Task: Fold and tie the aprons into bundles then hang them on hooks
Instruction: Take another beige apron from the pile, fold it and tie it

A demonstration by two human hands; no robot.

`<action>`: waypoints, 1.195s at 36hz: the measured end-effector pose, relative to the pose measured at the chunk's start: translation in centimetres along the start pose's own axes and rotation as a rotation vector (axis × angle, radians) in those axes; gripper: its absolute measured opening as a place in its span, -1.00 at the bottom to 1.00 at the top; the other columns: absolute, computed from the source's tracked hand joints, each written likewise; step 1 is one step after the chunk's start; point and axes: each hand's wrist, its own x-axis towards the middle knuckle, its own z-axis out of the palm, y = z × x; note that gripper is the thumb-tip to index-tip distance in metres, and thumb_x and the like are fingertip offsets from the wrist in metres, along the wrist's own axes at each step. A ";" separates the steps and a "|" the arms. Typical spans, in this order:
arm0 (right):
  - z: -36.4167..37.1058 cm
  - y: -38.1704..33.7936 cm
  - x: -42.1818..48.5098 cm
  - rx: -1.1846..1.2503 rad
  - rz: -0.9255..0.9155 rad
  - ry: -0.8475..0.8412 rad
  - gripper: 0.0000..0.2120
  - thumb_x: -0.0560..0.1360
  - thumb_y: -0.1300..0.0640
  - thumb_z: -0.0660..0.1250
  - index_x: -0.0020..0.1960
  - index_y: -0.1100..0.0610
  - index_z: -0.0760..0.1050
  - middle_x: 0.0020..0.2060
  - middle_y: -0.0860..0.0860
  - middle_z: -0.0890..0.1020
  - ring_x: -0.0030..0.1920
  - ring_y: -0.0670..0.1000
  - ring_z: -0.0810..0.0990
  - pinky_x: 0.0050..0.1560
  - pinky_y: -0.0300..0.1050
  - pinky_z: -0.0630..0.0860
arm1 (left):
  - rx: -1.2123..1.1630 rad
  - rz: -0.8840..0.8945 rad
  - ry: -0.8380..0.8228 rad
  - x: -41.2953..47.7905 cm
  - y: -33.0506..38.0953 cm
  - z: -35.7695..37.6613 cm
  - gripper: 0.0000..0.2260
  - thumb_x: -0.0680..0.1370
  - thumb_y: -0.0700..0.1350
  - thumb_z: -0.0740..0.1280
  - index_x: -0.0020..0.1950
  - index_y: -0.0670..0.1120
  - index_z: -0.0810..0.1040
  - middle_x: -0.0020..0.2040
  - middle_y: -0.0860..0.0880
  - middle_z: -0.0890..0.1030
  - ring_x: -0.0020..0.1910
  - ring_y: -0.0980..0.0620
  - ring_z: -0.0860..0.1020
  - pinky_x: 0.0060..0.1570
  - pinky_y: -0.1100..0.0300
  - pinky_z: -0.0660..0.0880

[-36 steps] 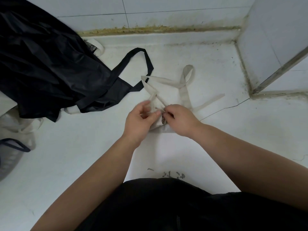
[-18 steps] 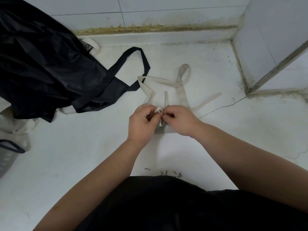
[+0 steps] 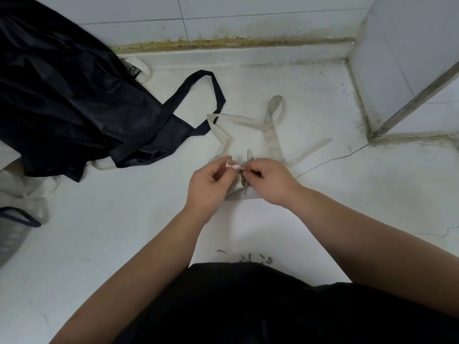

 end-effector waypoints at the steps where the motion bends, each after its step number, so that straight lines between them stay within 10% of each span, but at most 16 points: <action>1: 0.0 0.0 0.0 0.013 0.003 -0.003 -0.79 0.57 0.23 0.23 -0.17 0.29 0.55 -0.37 -0.03 0.44 -0.25 -0.01 0.41 -0.29 -0.23 0.29 | 0.033 -0.006 -0.032 -0.1 -0.1 -0.1 -0.83 0.54 -0.18 0.34 -0.17 0.05 0.65 -0.29 -0.01 0.58 -0.29 0.23 0.49 -0.10 0.27 0.45; 6: 0.2 0.2 0.1 0.024 0.027 -0.001 -0.79 0.55 0.26 0.23 -0.23 0.26 0.52 -0.38 -0.03 0.44 -0.29 -0.03 0.41 -0.29 -0.25 0.29 | 0.182 0.126 -0.128 0.0 -0.3 -0.2 -0.86 0.43 -0.13 0.40 -0.22 -0.20 0.62 -0.25 -0.17 0.59 -0.23 -0.08 0.49 -0.10 0.11 0.44; 14: -0.9 -0.4 -0.2 0.112 0.089 -0.089 -0.84 0.53 0.29 0.23 -0.09 0.31 0.58 -0.31 0.00 0.50 -0.28 -0.10 0.43 -0.28 -0.37 0.33 | 0.302 0.290 0.063 0.1 -1.0 0.9 -0.89 0.49 -0.20 0.43 -0.24 -0.11 0.67 -0.26 0.09 0.59 -0.20 0.19 0.53 -0.10 0.40 0.43; 19: -1.2 0.3 -0.9 0.497 0.303 0.367 -0.79 0.50 0.27 0.21 0.04 0.01 0.45 -0.27 -0.07 0.53 -0.23 -0.02 0.52 -0.08 -0.14 0.47 | 0.353 0.353 0.141 0.1 -0.7 1.3 -0.88 0.50 -0.22 0.40 -0.23 -0.16 0.55 -0.27 0.16 0.48 -0.26 0.28 0.47 -0.21 0.47 0.37; 28: -1.2 0.9 -0.7 0.067 0.291 0.236 -0.69 0.49 0.13 0.34 0.23 0.12 0.51 -0.03 0.00 0.57 0.06 -0.01 0.54 -0.02 -0.30 0.36 | 0.266 0.236 0.106 -0.3 -0.1 1.0 -0.82 0.58 -0.06 0.32 -0.19 0.03 0.39 -0.31 0.05 0.52 -0.35 0.19 0.46 -0.30 0.34 0.42; 34: -1.4 0.6 -0.3 -0.165 0.217 0.128 -0.71 0.54 0.20 0.24 0.23 0.09 0.55 0.02 0.09 0.64 -0.04 0.08 0.55 -0.20 -0.23 0.37 | 0.289 0.299 0.402 0.4 0.7 -1.2 -0.93 0.63 -0.04 0.21 -0.02 -0.01 0.40 -0.15 -0.01 0.60 -0.21 0.11 0.51 -0.19 0.26 0.41; 38: -1.3 0.4 -0.1 -0.295 0.177 0.065 -0.73 0.54 0.22 0.21 0.15 0.09 0.60 -0.07 0.12 0.63 -0.11 0.11 0.54 -0.19 -0.18 0.37 | 0.658 0.272 0.686 1.4 0.1 -4.1 -0.80 0.62 -0.12 0.18 0.14 -0.14 0.53 -0.01 -0.13 0.57 -0.02 -0.14 0.46 -0.08 0.05 0.31; 43: -0.8 0.5 -0.3 -0.313 0.153 0.060 -0.74 0.56 0.18 0.14 0.06 0.15 0.59 -0.16 0.14 0.50 -0.12 0.15 0.49 -0.19 -0.13 0.33 | 0.953 0.257 0.530 0.4 -1.3 -4.3 -0.43 0.39 -0.31 0.27 0.41 -0.14 0.40 0.38 -0.25 0.36 0.30 -0.30 0.34 0.17 -0.16 0.30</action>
